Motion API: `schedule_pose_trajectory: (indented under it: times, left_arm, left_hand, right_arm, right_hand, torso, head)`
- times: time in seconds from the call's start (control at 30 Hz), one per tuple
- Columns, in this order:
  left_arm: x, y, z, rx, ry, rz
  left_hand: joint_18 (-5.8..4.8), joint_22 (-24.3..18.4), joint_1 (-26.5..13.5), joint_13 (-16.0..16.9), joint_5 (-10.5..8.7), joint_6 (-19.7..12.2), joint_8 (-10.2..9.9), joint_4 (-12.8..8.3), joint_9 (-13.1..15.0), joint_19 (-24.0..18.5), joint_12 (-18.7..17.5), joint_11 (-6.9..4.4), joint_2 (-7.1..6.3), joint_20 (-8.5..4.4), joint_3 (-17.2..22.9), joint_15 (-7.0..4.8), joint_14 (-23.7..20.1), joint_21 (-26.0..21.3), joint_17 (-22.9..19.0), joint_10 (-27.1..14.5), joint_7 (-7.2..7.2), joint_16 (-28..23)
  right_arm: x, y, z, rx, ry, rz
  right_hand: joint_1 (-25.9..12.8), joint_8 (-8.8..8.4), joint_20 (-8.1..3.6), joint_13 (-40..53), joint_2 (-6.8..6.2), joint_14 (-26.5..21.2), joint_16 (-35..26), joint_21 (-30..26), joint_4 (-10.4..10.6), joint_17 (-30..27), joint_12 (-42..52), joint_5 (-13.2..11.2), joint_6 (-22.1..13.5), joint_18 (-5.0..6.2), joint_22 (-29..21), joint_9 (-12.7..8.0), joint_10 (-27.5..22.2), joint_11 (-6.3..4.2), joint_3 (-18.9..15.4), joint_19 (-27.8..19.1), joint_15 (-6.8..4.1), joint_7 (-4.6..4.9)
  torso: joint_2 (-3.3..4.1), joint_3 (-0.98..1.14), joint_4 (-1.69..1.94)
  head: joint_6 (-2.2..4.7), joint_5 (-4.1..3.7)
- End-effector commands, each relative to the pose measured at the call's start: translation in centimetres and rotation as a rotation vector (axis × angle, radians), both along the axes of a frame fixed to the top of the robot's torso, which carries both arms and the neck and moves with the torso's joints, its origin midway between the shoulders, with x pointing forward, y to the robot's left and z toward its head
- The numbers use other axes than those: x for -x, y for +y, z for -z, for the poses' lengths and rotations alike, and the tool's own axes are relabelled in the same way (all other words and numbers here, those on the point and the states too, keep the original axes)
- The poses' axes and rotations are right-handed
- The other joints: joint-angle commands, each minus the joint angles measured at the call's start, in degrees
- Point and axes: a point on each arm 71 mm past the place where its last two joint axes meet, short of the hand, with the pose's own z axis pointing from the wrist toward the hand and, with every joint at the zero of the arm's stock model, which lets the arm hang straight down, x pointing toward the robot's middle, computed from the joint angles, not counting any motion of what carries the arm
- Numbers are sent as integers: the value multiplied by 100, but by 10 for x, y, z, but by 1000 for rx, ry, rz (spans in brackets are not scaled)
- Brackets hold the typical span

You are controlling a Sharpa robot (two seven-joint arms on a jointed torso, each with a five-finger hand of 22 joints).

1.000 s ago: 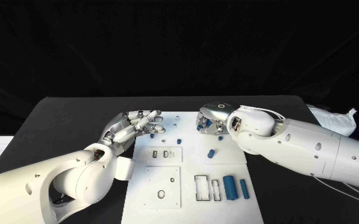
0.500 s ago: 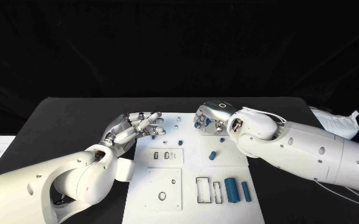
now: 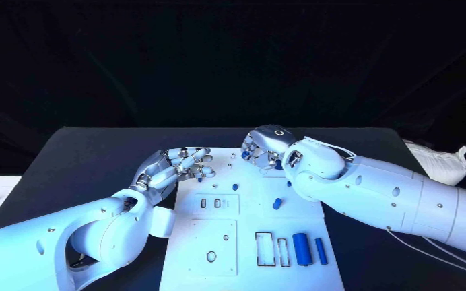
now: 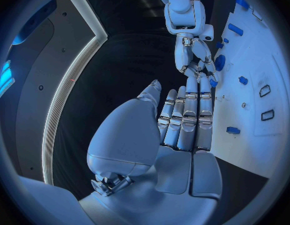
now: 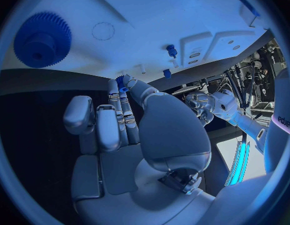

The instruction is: Assemble the parts on the task board

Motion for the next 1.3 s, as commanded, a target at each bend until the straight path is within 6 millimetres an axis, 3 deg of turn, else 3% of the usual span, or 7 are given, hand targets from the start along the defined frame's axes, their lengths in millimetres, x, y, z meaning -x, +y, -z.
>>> schedule_pose_trajectory:
  times: [0.03, 0.4, 1.3]
  left_arm:
    - [1, -3, -2, 14, -4, 24]
    - [0, -3, -4, 13, -6, 25]
    - [0, -3, -5, 12, -7, 25]
  left_hand:
    - [63, -7, 53, -5, -1, -1, -35, -26, -9, 37, -5, 30, -17, 8, -10, 6, 22, -26, 9, -1, 32, -33]
    - [63, -7, 53, -5, -1, -1, -35, -26, -9, 37, -5, 30, -17, 8, -10, 6, 22, -26, 9, -1, 32, -33]
    - [63, -9, 66, -5, -4, -3, -45, -46, -9, 38, -19, 33, -24, 7, -1, 6, 25, -26, 18, -2, 34, -46]
  right_arm:
    - [-3, 4, -1, -13, -13, 9]
    - [-9, 16, 3, -2, 0, 6]
    - [-14, 23, 6, 16, 12, 13]
  right_hand:
    - [112, 13, -8, 12, 45, 220, 23, 19, 10, 5, -3, 9, 18, -106, 5, 38, -42, 15, 31, 28, 6, 41]
    - [94, 1, 0, 11, 28, 219, 31, 28, 35, 10, 0, -3, 10, -107, 16, 39, -57, 23, 45, 25, 13, 50]
    - [63, -16, 11, 10, -1, 215, 36, 38, 75, 6, 0, -15, -8, -107, 24, 39, -80, 33, 59, 18, 24, 59]
  torso:
    - [21, 0, 9]
    - [38, -2, 5]
    - [58, -14, 8]
  head:
    - [4, 19]
    - [-8, 67]
    - [-38, 74]
